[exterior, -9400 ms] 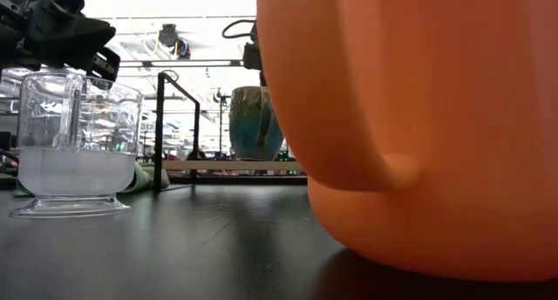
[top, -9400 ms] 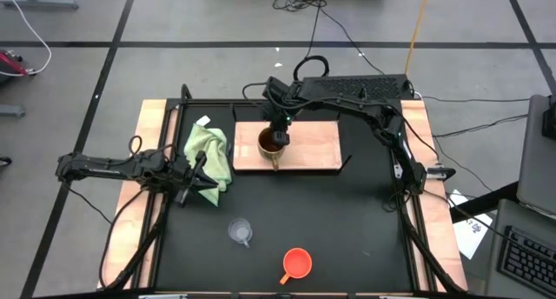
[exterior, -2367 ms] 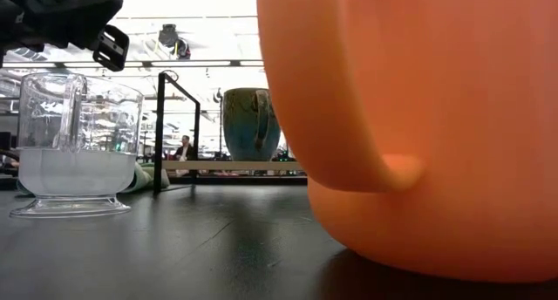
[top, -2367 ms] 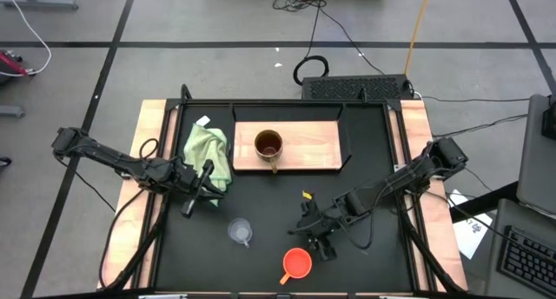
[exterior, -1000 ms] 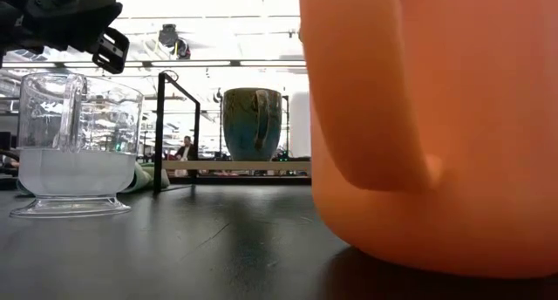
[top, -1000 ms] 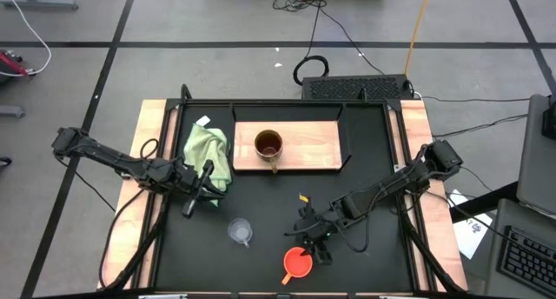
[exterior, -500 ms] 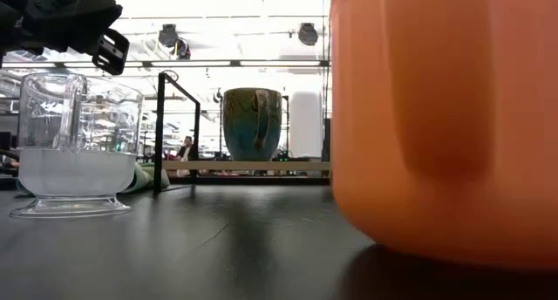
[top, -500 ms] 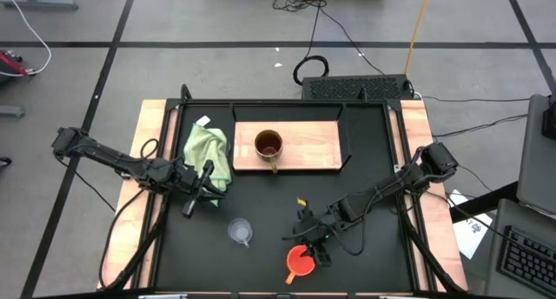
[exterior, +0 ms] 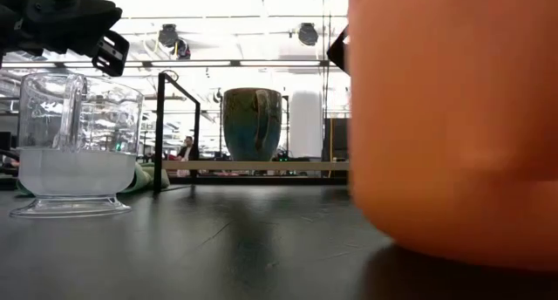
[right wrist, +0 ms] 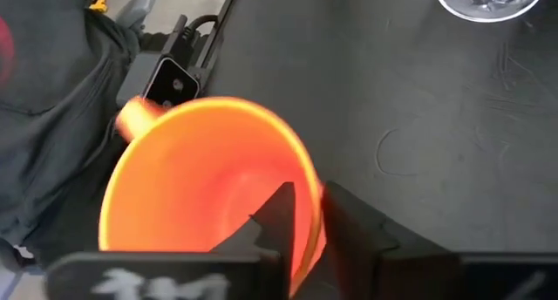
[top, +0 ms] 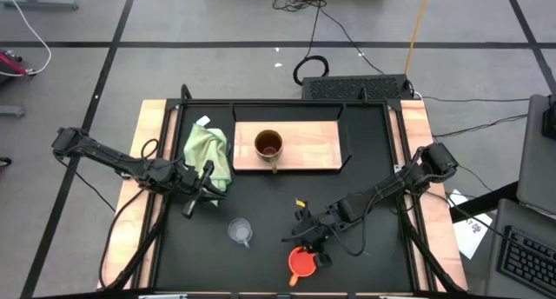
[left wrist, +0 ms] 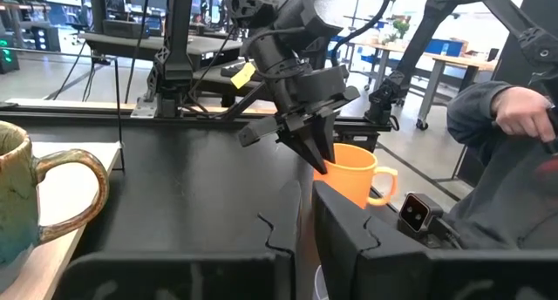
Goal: Stack small to large cups/mugs on shelf
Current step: Put the orange mug to the right of the light green mug on the shelf
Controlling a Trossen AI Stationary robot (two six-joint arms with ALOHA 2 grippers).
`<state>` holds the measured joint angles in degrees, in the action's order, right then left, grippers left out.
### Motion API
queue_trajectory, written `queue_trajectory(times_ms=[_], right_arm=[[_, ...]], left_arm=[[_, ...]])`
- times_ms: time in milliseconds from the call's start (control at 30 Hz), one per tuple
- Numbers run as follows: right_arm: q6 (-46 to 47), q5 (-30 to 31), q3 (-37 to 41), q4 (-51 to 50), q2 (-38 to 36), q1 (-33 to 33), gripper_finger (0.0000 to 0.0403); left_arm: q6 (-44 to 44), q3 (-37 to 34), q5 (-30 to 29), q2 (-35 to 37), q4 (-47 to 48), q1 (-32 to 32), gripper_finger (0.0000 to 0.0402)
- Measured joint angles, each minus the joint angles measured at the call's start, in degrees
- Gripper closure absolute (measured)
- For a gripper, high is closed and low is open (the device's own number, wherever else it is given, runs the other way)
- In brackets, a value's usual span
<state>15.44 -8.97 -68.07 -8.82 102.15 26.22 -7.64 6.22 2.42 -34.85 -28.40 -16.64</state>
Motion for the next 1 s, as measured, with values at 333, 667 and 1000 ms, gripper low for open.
queue_trajectory(times_ms=[333, 667, 1000], right_arm=[[-3.1, 0.1, 0.0, -0.2, 0.0, -1.2, 0.0397], [-14.7, 0.3, -3.5, -7.6, -0.3, -6.5, 0.0400], [-21.8, 0.0, -8.2, -12.6, -0.3, -12.1, 0.0402]], left_arm=[[0.1, 0.0, 0.0, 0.0, 0.3, 0.0, 0.0369], [0.1, 0.0, 0.0, 0.0, 0.5, 0.0, 0.0369], [0.2, 0.0, 0.0, 0.0, 2.2, 0.0, 0.0369]])
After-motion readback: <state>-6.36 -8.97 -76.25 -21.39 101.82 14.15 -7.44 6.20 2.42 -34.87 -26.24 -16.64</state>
